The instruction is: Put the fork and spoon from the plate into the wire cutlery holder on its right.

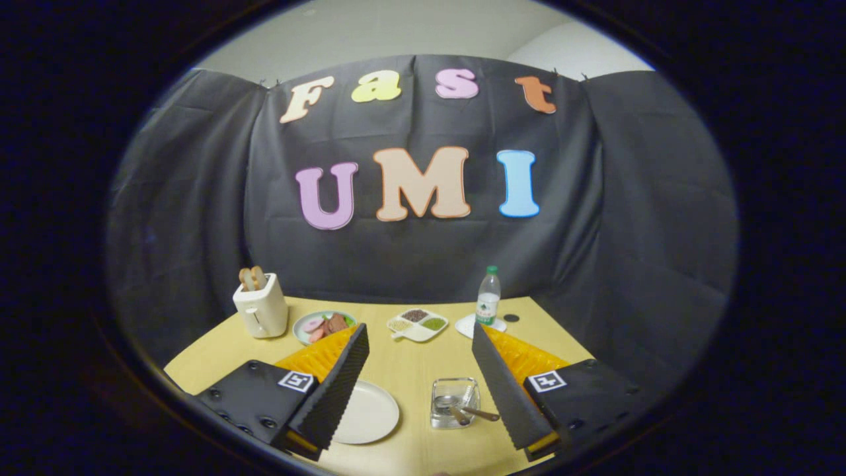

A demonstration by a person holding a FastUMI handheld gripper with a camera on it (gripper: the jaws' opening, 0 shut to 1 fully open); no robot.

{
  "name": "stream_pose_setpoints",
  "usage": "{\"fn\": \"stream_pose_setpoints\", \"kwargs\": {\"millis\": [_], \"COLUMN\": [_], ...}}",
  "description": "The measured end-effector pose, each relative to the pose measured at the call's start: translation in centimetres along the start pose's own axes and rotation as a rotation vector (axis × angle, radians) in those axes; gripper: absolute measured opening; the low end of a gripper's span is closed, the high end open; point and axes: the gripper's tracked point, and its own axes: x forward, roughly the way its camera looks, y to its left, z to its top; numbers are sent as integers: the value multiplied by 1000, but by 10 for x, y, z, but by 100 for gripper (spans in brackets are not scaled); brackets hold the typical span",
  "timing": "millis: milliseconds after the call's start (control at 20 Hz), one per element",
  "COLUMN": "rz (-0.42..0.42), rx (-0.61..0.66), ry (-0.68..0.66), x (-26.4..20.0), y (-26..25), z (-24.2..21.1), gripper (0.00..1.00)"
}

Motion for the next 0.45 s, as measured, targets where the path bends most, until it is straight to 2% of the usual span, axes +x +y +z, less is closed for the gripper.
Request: {"fn": "stream_pose_setpoints", "kwargs": {"millis": [200, 450], "rz": [-17, -5], "rx": [5, -8], "ry": [-71, -84], "x": [-7, -8], "y": [8, 15], "z": [12, 15], "gripper": [100, 100]}}
